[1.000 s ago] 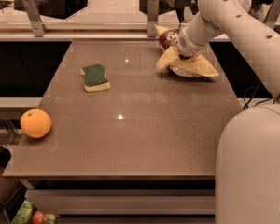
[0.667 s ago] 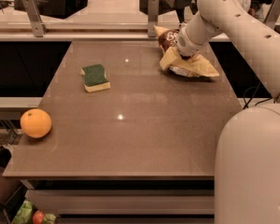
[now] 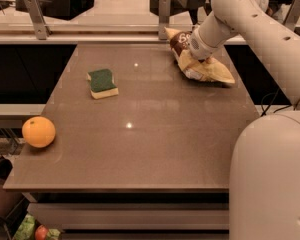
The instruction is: Move brown chip bag near orange
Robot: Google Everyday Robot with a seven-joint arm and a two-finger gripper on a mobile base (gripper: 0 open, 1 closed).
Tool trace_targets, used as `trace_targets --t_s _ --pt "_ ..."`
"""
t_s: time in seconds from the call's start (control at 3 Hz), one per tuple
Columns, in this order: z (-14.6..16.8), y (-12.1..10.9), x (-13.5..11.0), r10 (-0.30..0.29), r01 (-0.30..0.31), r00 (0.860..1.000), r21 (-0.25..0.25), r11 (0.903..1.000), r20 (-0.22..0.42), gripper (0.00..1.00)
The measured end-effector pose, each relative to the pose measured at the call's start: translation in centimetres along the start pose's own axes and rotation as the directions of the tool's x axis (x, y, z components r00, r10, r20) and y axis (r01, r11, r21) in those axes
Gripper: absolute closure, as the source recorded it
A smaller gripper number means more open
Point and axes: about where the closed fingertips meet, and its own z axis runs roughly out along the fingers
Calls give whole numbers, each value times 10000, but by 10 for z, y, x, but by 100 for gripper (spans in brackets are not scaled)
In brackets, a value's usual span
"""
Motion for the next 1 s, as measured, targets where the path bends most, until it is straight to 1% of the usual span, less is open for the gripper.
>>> trace_targets --t_s 1.0 --pt "-3 0 -1 1 -1 10000 5 10000 6 100"
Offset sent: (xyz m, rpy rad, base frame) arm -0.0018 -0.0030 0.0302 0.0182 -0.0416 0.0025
